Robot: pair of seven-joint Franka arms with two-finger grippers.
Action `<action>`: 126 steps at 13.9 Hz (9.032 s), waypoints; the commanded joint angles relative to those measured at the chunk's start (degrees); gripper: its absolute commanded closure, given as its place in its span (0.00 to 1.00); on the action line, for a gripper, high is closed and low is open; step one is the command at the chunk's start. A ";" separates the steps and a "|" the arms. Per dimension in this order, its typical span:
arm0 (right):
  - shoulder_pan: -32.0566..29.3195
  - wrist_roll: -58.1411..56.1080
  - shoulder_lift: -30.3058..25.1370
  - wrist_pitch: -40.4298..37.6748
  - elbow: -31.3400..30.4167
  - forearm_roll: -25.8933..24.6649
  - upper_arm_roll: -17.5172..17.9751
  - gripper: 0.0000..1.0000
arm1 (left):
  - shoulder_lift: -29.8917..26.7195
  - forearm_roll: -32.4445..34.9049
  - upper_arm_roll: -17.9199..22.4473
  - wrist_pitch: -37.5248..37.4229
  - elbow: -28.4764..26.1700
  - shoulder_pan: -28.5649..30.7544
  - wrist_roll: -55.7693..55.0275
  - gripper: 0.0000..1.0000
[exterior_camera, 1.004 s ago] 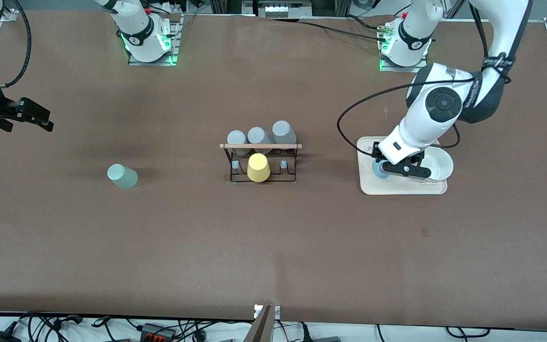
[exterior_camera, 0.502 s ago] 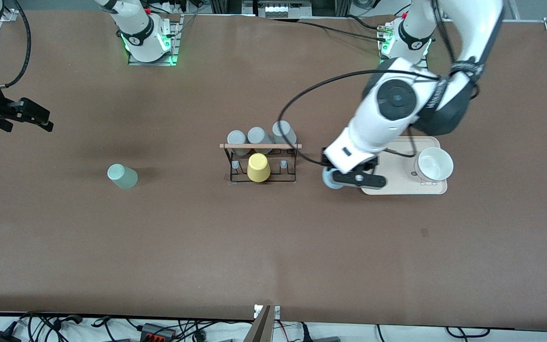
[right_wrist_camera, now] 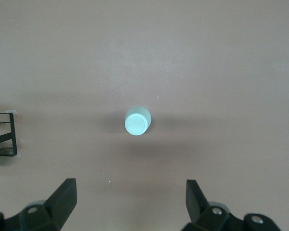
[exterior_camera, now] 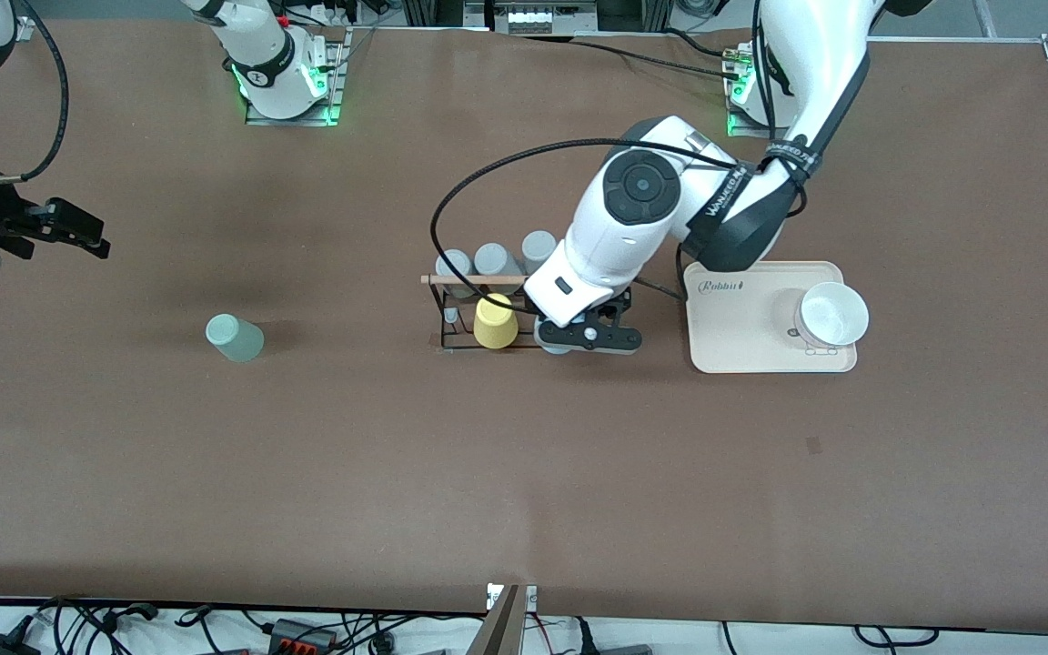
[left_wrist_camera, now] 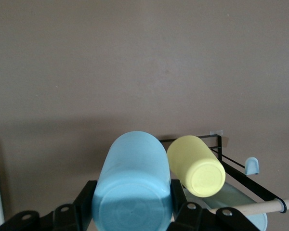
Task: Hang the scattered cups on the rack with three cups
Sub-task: 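Lift the light blue cup and carry it to the wooden rack, then hang the light blue cup on the rack peg with the left gripper, then release the cup and withdraw the left gripper while the right gripper reaches the teal cup, then grasp the teal cup with the right gripper, then carry the teal cup to the wooden rack with the right gripper, then hang the teal cup on the rack peg with the right gripper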
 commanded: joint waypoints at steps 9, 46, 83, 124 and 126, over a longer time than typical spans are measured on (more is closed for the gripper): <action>0.01 -0.20 1.35 0.13 -0.04 -0.09 0.11 0.00 | 3.87 5.43 -0.23 -1.91 1.92 -4.61 -4.60 0.71; 2.83 0.68 12.51 9.69 -7.58 -1.85 0.20 0.00 | -18.79 -0.01 0.29 -32.94 1.05 25.77 19.90 0.00; 3.26 2.78 23.77 17.65 -7.80 -1.85 -0.24 0.75 | -37.17 -2.75 22.27 -21.16 -20.06 17.53 44.44 0.00; 34.91 22.30 36.86 0.22 27.12 5.71 0.11 0.72 | -34.71 -3.27 22.18 -21.16 -17.15 16.91 43.91 0.00; 34.82 22.21 37.47 0.31 27.12 5.80 0.11 0.72 | -34.71 -3.27 22.18 -21.16 -17.15 17.00 43.91 0.00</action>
